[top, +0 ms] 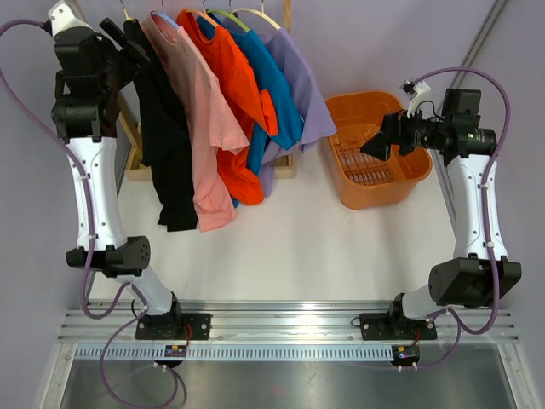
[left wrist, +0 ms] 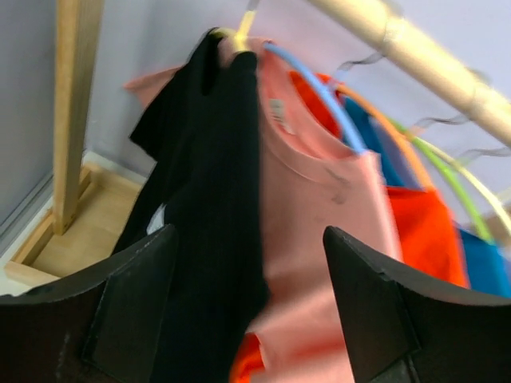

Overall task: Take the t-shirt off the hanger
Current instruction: Pick up the hanger from the clothesline.

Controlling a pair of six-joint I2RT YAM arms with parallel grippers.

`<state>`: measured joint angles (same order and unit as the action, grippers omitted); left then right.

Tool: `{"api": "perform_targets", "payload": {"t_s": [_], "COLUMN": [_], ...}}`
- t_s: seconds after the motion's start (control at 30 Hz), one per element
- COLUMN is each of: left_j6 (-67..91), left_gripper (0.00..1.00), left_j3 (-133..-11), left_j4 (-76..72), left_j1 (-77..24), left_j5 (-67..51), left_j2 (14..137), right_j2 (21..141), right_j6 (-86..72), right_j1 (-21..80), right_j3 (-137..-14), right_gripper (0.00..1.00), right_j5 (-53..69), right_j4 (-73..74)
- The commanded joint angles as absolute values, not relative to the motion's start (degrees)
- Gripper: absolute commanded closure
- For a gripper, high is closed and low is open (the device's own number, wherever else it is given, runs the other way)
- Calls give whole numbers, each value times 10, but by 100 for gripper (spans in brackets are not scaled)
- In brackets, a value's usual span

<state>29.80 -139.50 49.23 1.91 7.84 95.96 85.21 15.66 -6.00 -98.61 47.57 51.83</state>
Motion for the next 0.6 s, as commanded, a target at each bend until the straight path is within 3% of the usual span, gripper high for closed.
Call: {"api": "perform_targets", "payload": {"t_s": [0.0,0.57], "left_j6": [318,302], "left_gripper": [24,40], "left_j3": [-1403,-1408], "left_j4": [418,362], "left_j1": [41,78], "left_j5": [120,28], "left_j2": [975,1068], "right_j2": [835,826], "right_j6": [135,108], "right_j1": [-58,-58], "right_j3": [-977,-927], "right_gripper": [1,0], "right_j5": [519,531], "right_j4": [477,433]}}
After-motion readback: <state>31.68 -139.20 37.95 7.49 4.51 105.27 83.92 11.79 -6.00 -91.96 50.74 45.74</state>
